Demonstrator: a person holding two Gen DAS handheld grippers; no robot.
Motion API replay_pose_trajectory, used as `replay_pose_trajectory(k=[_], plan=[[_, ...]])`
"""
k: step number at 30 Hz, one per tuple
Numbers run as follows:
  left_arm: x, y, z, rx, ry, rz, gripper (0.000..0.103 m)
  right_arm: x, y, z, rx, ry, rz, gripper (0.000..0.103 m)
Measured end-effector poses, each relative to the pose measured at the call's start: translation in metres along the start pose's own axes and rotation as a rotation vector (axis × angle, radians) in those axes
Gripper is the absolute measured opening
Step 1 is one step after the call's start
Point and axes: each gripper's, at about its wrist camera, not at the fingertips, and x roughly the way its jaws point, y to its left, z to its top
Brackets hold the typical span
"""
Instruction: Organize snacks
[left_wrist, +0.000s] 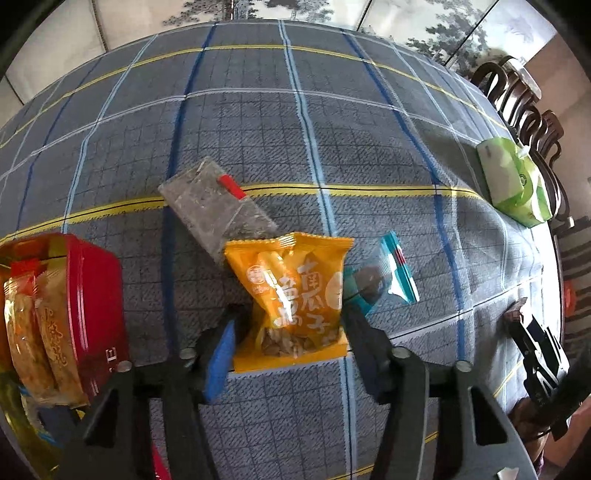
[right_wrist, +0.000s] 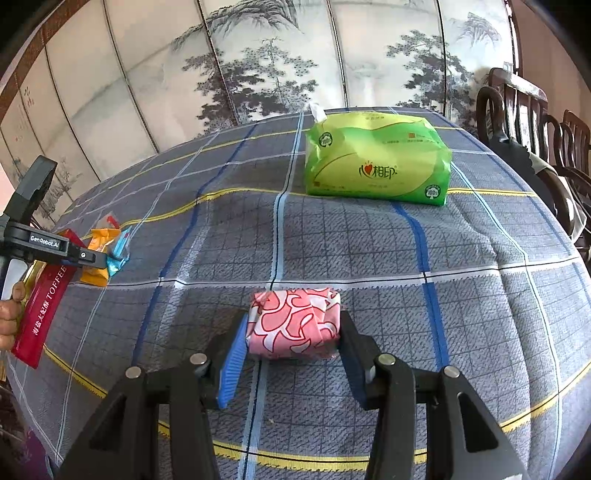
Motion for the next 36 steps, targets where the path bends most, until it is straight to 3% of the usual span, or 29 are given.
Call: replay_pose_trajectory(k=[3, 4, 5, 9, 15, 17, 22, 36], plan=[[0.002, -0.006, 0.0, 0.014, -0.023, 0.028, 0.059, 0.0, 0.0, 0.0, -0.001, 0.0, 0.0, 0.049], [0.002, -0.008, 0.0, 0.025, -0.033, 0.051, 0.053, 0.0, 0.0, 0.0, -0.001, 0.0, 0.0, 0.049], [0.002, -0.011, -0.001, 0.04, -0.047, 0.077, 0.038, 0.0, 0.0, 0.0, -0.001, 0.0, -0.001, 0.049], [-0.001, -0.014, -0.008, 0.058, -0.073, 0.091, 0.031, 0.001, 0.002, 0.0, -0.005, 0.002, -0.006, 0.049], [-0.035, -0.023, -0.061, 0.088, -0.173, 0.091, 0.03, 0.002, 0.003, 0.0, -0.007, 0.003, -0.009, 0.049], [-0.046, -0.019, -0.079, 0.071, -0.183, 0.04, 0.03, 0.002, 0.002, 0.0, -0.006, 0.003, -0.007, 0.049], [-0.071, -0.009, -0.11, 0.049, -0.226, 0.038, 0.03, 0.002, 0.002, 0.0, -0.008, 0.004, -0.011, 0.049], [-0.129, 0.033, -0.155, -0.021, -0.408, 0.196, 0.03, 0.003, 0.007, -0.001, -0.026, 0.009, -0.042, 0.049]])
